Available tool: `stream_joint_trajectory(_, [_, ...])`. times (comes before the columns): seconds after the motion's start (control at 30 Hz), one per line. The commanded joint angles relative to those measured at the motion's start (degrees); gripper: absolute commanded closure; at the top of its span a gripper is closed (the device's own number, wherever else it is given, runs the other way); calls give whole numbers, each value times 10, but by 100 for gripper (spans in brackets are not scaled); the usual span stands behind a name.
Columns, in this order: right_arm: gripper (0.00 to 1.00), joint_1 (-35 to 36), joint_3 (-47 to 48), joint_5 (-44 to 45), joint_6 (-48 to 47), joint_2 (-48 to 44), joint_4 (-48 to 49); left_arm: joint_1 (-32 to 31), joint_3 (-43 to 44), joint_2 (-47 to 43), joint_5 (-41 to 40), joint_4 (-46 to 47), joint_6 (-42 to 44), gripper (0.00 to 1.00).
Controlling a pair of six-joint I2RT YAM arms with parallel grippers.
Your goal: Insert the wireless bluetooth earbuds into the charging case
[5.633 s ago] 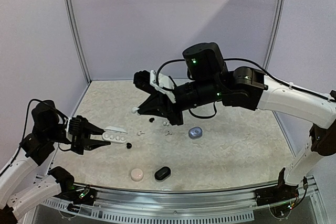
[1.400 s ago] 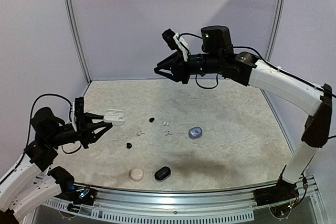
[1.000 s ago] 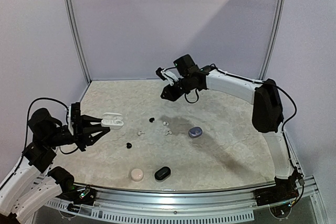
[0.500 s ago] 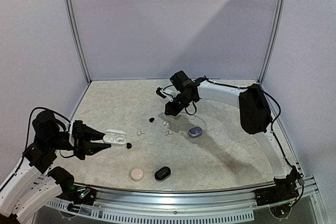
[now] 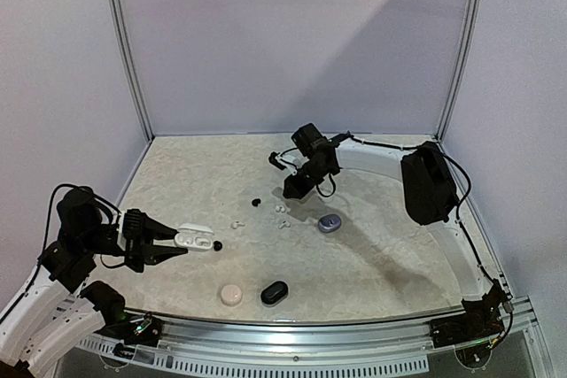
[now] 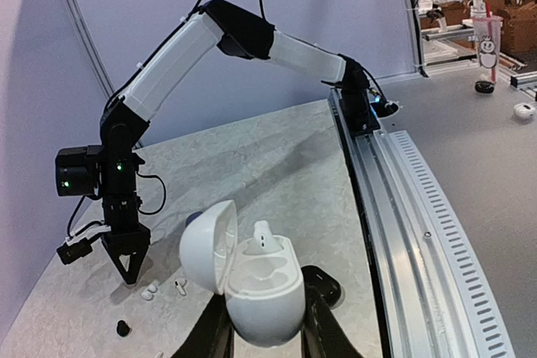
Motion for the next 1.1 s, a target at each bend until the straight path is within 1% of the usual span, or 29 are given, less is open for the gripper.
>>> stream_joint_trajectory(0.0, [85, 3, -16, -25, 2, 15, -8, 4, -5, -1, -10, 1, 4, 100])
stream_joint_trajectory(0.6, [86, 35, -80, -50, -8, -20, -20, 4, -9, -4, -22, 4, 3, 100])
stream_joint_trajectory(1.07, [81, 60, -113, -70, 5, -51, -17, 4, -12, -5, -30, 5, 8, 100])
